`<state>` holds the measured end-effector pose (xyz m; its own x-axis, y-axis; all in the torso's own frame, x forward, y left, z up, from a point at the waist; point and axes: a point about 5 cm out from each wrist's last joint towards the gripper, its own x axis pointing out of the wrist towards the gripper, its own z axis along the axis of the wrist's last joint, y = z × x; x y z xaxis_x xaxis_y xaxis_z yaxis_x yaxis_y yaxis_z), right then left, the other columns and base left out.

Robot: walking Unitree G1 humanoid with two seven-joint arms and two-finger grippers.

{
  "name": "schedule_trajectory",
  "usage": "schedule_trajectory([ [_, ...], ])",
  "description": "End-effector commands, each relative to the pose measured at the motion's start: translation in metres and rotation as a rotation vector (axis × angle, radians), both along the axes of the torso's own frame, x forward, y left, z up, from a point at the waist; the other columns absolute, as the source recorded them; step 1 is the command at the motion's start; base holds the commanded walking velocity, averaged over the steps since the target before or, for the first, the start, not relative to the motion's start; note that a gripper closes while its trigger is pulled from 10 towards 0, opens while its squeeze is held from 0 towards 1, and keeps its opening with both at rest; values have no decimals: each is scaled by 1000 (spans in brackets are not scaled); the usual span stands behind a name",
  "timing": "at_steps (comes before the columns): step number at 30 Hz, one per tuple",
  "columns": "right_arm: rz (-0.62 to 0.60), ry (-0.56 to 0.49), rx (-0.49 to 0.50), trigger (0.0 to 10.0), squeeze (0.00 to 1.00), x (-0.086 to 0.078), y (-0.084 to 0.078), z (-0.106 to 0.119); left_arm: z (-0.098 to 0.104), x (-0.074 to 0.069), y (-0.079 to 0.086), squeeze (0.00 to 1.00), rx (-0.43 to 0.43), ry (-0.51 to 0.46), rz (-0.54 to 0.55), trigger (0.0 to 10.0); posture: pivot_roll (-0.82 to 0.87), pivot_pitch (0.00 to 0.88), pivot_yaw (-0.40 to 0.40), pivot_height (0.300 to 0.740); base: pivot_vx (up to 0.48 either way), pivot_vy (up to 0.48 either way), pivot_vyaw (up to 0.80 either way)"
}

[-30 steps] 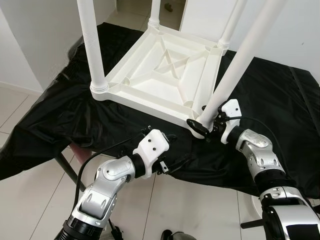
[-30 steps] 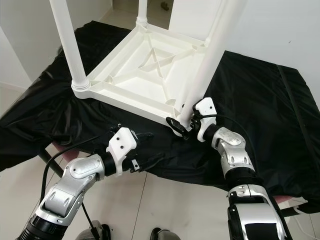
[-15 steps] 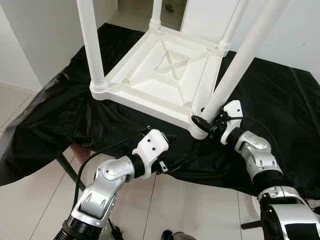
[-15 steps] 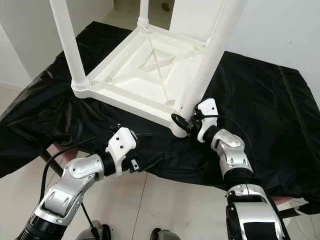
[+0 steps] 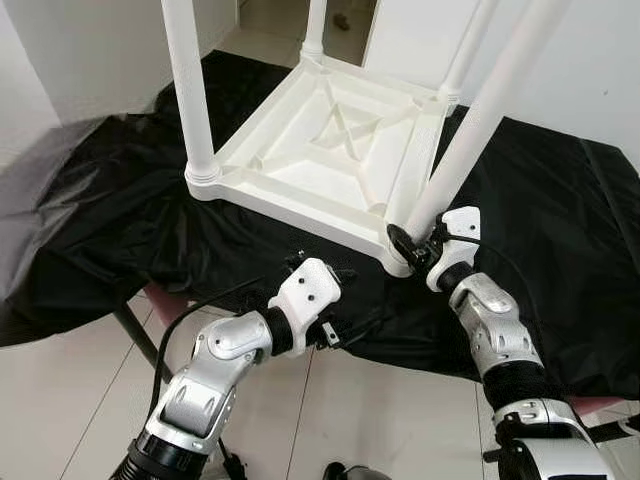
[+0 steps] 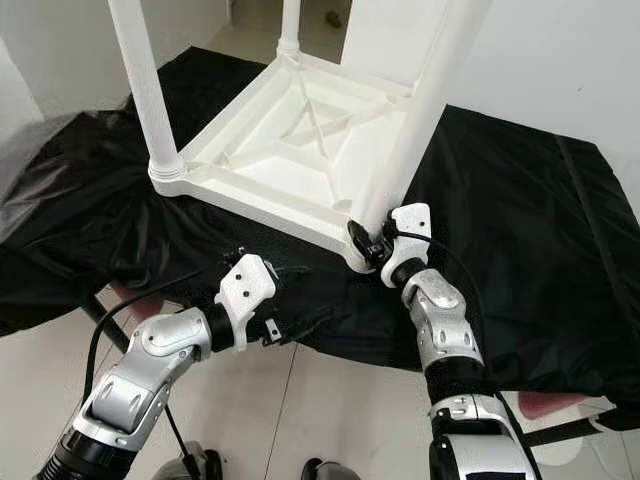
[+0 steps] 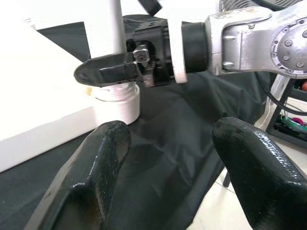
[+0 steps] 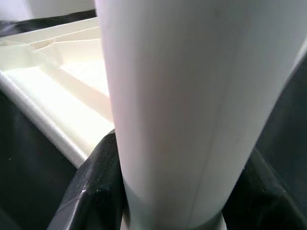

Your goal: Building children table

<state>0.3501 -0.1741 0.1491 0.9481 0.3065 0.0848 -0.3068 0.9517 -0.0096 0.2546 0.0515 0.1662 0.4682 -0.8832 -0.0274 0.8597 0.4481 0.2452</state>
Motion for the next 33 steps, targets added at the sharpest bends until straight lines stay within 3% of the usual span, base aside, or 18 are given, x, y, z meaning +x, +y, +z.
schedule_trajectory([
  [1, -85, 77, 6, 0, 0, -3, -12, -15, -2, 0, -3, 0, -12, 4, 36, 10000, 121, 130, -97, 740, 0, 0, 0],
  [11, -504, 91, 68, 0, 0, -9, 19, -19, -3, -1, -6, 0, -17, 8, 27, 10000, 122, 118, -98, 740, 0, 0, 0],
  [19, -547, 58, 136, 0, 0, -11, 48, -11, -5, -3, -7, 0, -16, 14, 20, 10000, 129, 113, -102, 740, 0, 0, 0],
  [28, -570, 48, 115, 0, 0, -13, 45, -9, -5, -4, -7, 0, -17, 17, 22, 10000, 128, 105, -104, 740, 0, 0, 0],
  [29, -597, 55, 107, 10000, 0, -15, 43, -10, -6, -4, -7, 0, -16, 17, 22, 10000, 128, 104, -104, 740, 0, 0, 0],
  [31, -605, 43, 94, 10000, 0, -16, 40, -9, -6, -4, -7, 0, -15, 16, 22, 10000, 126, 99, -106, 740, 0, 0, 0],
  [32, -606, 34, 87, 10000, 1000, -16, 39, -9, -6, -4, -7, 0, -14, 14, 22, 10000, 126, 99, -106, 740, 0, 0, 0],
  [33, -606, 34, 87, 10000, 1000, -16, 39, -9, -6, -4, -7, 0, -14, 14, 22, 10000, 126, 99, -106, 740, 0, 0, 0],
])
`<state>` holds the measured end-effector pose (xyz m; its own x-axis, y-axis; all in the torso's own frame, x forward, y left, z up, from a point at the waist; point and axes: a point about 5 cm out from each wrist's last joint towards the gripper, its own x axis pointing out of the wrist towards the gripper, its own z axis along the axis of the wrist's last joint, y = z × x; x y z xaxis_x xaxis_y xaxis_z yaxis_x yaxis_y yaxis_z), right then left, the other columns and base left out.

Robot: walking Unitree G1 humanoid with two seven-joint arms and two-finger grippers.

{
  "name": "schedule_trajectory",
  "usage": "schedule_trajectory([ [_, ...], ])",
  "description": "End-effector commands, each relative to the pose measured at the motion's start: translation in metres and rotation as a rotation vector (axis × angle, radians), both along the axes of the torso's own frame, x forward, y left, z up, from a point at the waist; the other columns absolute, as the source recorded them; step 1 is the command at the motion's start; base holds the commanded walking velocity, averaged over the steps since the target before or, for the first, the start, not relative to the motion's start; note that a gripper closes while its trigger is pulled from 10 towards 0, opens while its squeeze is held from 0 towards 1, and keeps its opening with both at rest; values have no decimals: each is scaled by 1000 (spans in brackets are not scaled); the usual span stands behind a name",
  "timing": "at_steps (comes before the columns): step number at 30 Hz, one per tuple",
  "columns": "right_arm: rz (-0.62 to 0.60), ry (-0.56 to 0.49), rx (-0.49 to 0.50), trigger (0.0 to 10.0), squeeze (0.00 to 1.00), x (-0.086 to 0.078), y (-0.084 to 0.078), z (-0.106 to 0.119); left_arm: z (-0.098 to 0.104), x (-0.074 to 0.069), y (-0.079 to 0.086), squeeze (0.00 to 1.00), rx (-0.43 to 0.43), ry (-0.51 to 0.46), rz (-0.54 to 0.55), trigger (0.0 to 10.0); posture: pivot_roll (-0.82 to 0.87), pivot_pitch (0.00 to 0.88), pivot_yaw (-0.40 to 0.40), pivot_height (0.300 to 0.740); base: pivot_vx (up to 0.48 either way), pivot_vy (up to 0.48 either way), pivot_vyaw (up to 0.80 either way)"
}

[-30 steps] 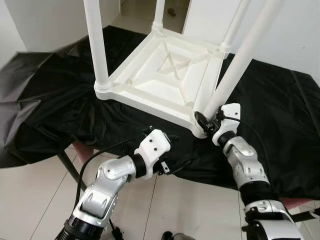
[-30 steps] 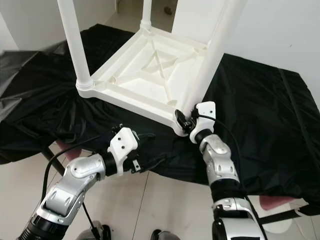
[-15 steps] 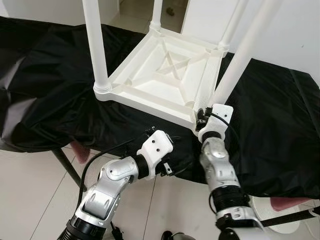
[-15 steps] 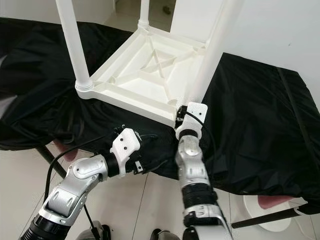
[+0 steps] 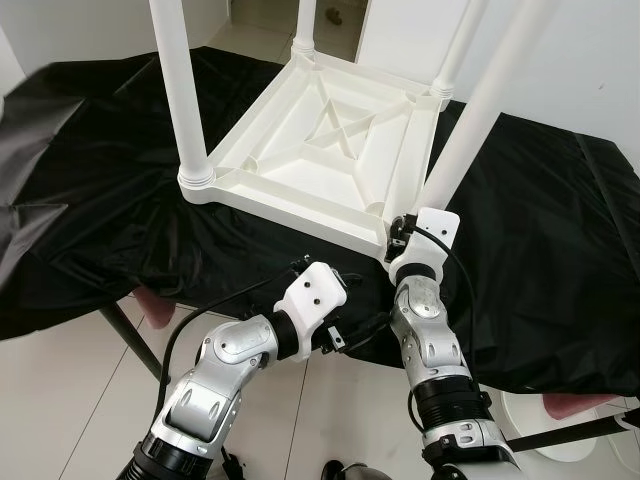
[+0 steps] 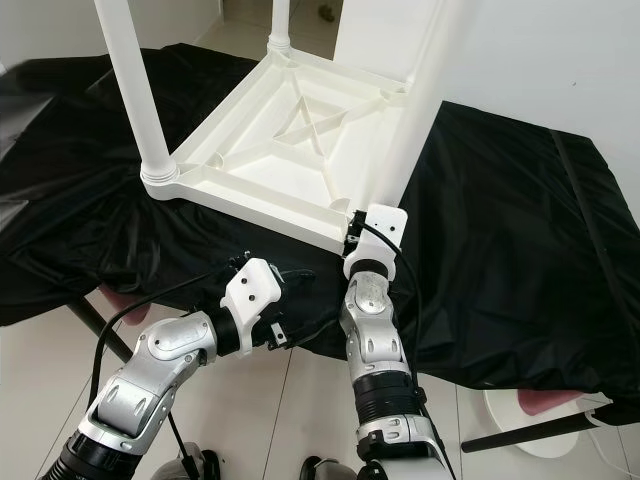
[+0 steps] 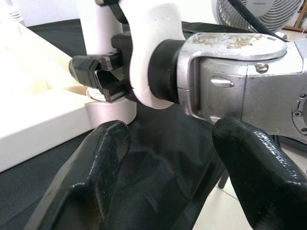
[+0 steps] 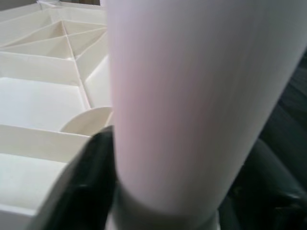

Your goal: Building children table

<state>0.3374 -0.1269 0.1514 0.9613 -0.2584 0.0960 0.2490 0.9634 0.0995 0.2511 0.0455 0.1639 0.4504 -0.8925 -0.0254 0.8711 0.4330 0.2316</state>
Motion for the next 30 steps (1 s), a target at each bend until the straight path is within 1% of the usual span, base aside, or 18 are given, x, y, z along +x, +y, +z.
schedule_trajectory([
  [1, -43, 28, -19, 10000, 1000, -5, -12, -9, -4, 0, -1, 0, -5, 3, 42, 10000, 121, 96, -104, 740, 0, 0, 0],
  [2, -43, 28, -19, 10000, 1000, -5, -12, -9, -4, 0, -1, 0, -5, 3, 42, 10000, 121, 96, -104, 740, 0, 0, 0],
  [3, -47, 8, -25, 10000, 1000, -7, -16, -8, -4, 0, -1, 0, -5, 2, 40, 10000, 113, 91, -102, 740, 0, 0, 0],
  [4, -47, 8, -25, 10000, 1000, -7, -16, -8, -4, 0, -1, 0, -5, 2, 40, 10000, 113, 91, -102, 740, 0, 0, 0],
  [5, -58, -7, -26, 10000, 1000, -9, -21, -7, -4, 1, -2, 0, -4, 2, 37, 10000, 110, 89, -102, 740, 0, 0, 0],
  [7, -66, -17, -26, 10000, 1000, -10, -25, -6, -4, 1, -2, 0, -4, 2, 35, 10000, 109, 86, -102, 740, 0, 0, 0],
  [12, -62, -28, -30, 10000, 1000, -12, -29, -5, -4, 1, -3, 0, -4, 1, 31, 10000, 107, 82, -101, 740, 0, 0, 0],
  [13, -43, -41, -34, 10000, 0, -12, -28, -3, -5, 1, -3, 0, -3, 1, 28, 10000, 105, 78, -100, 740, 0, 0, 0],
  [16, -29, -48, -38, 10000, 0, -12, -27, -2, -5, 0, -3, 0, -2, 1, 26, 10000, 106, 77, -101, 740, 0, 0, 0],
  [17, -37, -46, -35, 10000, 0, -14, -31, -3, -5, 0, -3, 0, -1, 1, 25, 10000, 107, 76, -100, 740, 0, 0, 0],
  [20, -45, -44, -33, 10000, 0, -15, -34, -4, -5, 0, -3, 0, -1, 1, 24, 10000, 108, 77, -102, 740, 0, 0, 0],
  [21, -63, -40, -31, 10000, 0, -16, -39, -5, -5, 0, -3, 0, -1, 0, 25, 10000, 108, 77, -102, 740, 0, 0, 0],
  [22, -102, -26, -36, 10000, 0, -18, -54, -8, -5, 1, -2, 0, -1, 2, 27, 10000, 109, 79, -102, 740, 0, 0, 0],
  [23, -102, -26, -36, 10000, 0, -18, -54, -8, -5, 1, -2, 0, -1, 2, 27, 10000, 109, 79, -102, 740, 0, 0, 0],
  [25, -154, -13, -61, 10000, 0, -21, -77, -11, -5, 1, -2, 0, -1, 4, 27, 10000, 101, 85, -98, 740, 0, 0, 0],
  [26, -154, -13, -61, 10000, 0, -21, -77, -11, -5, 1, -2, 0, -1, 4, 27, 10000, 101, 85, -98, 740, 0, 0, 0],
  [28, -167, -9, -77, 10000, 0, -22, -85, -11, -5, 1, -2, 0, -1, 4, 26, 10000, 98, 87, -96, 740, 0, 0, 0],
  [30, -169, -11, -84, 10000, 0, -24, -87, -11, -5, 1, -2, 0, -2, 3, 24, 10000, 96, 90, -96, 740, 0, 0, 0],
])
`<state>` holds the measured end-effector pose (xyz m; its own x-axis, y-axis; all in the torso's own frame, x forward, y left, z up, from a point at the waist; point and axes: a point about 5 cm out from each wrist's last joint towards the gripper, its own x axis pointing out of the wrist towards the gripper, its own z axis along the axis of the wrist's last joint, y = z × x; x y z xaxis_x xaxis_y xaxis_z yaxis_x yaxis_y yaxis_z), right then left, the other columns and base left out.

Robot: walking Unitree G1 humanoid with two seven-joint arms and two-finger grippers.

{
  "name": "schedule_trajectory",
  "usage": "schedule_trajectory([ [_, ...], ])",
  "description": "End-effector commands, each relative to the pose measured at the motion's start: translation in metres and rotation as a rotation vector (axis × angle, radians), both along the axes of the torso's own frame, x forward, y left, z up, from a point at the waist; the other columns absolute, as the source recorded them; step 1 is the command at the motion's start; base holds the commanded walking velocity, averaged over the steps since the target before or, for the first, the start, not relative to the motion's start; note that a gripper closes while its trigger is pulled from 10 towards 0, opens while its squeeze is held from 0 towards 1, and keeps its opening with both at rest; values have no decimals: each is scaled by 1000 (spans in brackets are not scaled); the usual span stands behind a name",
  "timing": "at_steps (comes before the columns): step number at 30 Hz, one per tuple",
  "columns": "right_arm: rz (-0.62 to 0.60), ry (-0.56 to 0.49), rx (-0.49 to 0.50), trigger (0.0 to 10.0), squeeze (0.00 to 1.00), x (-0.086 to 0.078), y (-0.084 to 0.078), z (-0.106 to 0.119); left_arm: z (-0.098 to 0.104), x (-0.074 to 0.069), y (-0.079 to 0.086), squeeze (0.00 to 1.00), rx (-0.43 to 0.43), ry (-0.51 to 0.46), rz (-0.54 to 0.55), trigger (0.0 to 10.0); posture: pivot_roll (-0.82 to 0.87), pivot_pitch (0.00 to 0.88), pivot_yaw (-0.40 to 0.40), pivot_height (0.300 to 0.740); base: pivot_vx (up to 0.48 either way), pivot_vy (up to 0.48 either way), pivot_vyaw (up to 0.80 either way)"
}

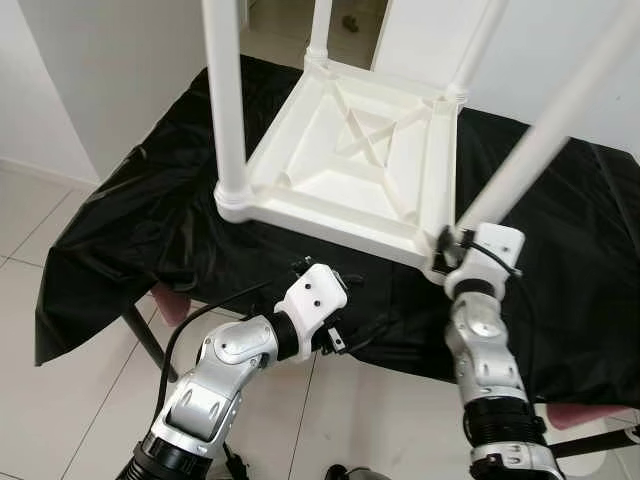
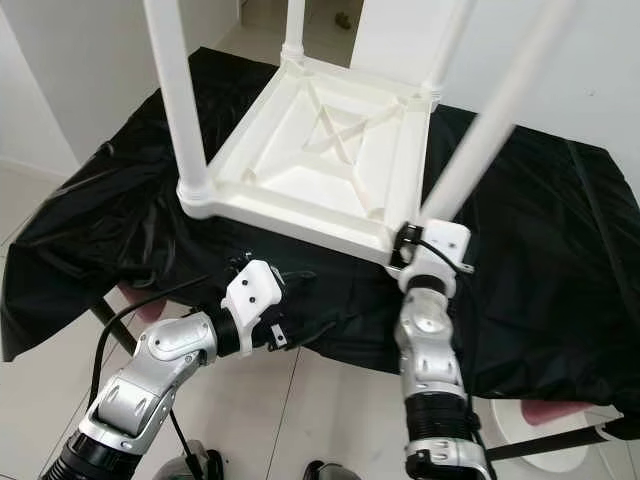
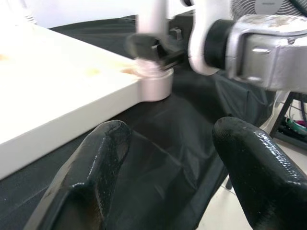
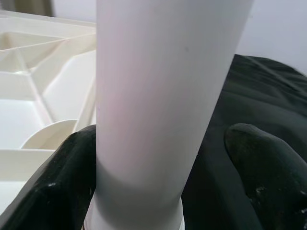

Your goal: Building children table

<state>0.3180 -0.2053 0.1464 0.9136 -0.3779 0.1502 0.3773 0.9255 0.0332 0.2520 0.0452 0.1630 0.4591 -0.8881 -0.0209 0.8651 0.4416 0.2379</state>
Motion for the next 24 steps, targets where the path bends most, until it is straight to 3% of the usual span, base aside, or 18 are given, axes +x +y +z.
schedule_trajectory([
  [1, -32, 19, -2, 10000, 0, -4, -9, -6, -4, 0, -2, 0, -1, 11, 15, 10000, 96, 90, -96, 740, 0, 0, 0],
  [5, -28, 23, -8, 10000, 0, -6, -11, -7, -4, 0, -1, 0, 0, 9, 15, 10000, 93, 94, -95, 740, 0, 0, 0],
  [9, 61, -31, -15, 10000, 0, -10, 5, 0, -5, 0, -1, 0, 5, 7, 19, 10000, 94, 108, -97, 740, 0, 0, 0],
  [12, 76, -48, -14, 10000, 0, -11, 9, 2, -5, 0, 0, 0, 7, 7, 21, 10000, 94, 110, -97, 740, 0, 0, 0],
  [17, 126, -143, -21, 10000, 0, -27, 19, 11, -3, 6, 6, 0, -3, -5, 82, 10000, 99, 131, -103, 740, 0, 0, 0],
  [20, 130, -150, -29, 10000, 0, -34, 19, 11, -2, 9, 8, 0, -4, -14, 114, 10000, 96, 139, -103, 740, 0, 0, 0],
  [24, 140, -121, -85, 10000, 0, -57, 15, 3, -1, 15, 14, 0, -1, -27, 170, 10000, 86, 154, -97, 740, 0, 0, 0],
])
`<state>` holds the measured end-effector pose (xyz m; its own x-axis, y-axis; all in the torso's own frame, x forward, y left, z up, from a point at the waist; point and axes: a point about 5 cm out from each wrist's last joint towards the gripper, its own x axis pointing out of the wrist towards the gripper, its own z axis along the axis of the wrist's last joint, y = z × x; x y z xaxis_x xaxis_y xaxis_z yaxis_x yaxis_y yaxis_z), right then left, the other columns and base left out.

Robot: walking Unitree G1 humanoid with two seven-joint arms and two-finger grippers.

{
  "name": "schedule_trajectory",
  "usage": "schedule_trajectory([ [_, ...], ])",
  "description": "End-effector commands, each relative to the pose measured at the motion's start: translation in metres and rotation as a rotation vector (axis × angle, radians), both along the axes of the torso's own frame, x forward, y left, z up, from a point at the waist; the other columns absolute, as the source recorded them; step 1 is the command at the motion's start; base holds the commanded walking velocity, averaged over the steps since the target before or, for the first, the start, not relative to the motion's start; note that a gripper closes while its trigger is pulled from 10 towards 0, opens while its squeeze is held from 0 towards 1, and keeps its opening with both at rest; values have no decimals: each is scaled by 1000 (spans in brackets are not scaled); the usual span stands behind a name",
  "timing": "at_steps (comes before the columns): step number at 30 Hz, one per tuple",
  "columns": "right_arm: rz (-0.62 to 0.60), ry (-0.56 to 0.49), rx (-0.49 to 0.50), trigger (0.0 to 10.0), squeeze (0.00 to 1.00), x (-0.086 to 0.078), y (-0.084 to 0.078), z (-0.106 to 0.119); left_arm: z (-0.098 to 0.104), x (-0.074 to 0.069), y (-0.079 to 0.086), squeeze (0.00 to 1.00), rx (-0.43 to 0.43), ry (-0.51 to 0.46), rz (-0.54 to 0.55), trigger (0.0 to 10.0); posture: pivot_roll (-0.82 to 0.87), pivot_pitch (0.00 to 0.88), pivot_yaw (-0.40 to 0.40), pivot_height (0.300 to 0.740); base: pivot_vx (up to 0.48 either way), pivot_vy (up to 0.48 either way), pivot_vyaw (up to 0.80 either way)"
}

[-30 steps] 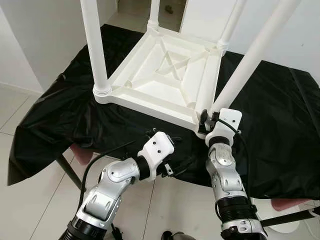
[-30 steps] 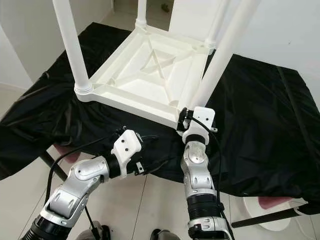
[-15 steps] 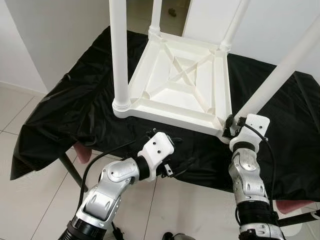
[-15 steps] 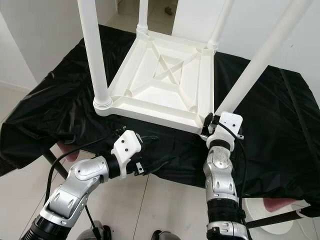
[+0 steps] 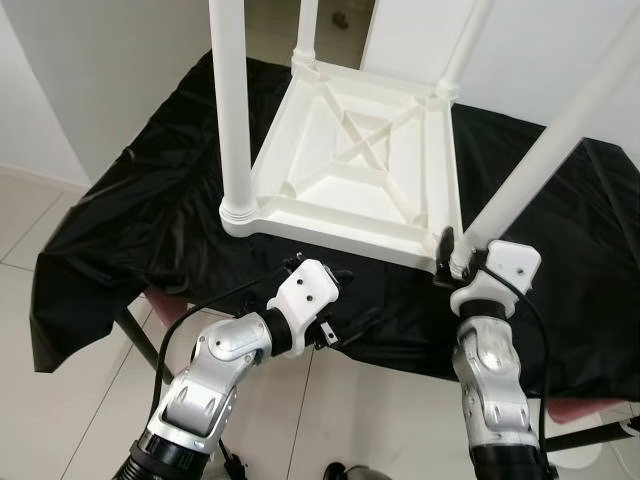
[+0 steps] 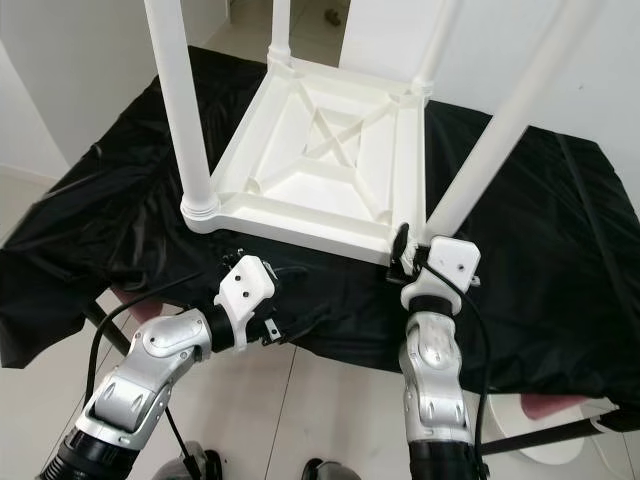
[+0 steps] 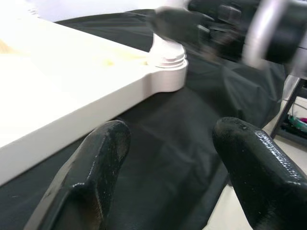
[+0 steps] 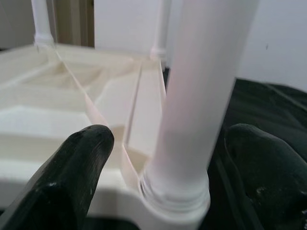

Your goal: Building children table

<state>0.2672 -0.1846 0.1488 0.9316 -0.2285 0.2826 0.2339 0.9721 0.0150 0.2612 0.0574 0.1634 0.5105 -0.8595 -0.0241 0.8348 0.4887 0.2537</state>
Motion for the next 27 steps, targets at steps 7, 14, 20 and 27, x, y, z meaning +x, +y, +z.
schedule_trajectory([
  [7, -27, 43, -77, 10000, 0, -26, -15, -9, 4, 20, 11, 0, -41, -45, 227, 10000, 68, 173, -92, 740, 0, 0, 0],
  [14, -29, 54, -95, 10000, 0, -35, -17, -10, 4, 31, 17, 0, -43, -41, 309, 10000, 66, 178, -90, 740, 0, 0, 0],
  [20, -4, 20, -108, 10000, 0, -36, -15, -2, 8, 53, 22, 0, -95, 4, 480, 10000, 62, 174, -85, 740, 0, 0, 0],
  [27, 57, -4, -120, 10000, 0, -35, -11, 4, 16, 72, 19, 0, -167, 31, 607, 10000, 62, 167, -85, 740, 0, 0, 0],
])
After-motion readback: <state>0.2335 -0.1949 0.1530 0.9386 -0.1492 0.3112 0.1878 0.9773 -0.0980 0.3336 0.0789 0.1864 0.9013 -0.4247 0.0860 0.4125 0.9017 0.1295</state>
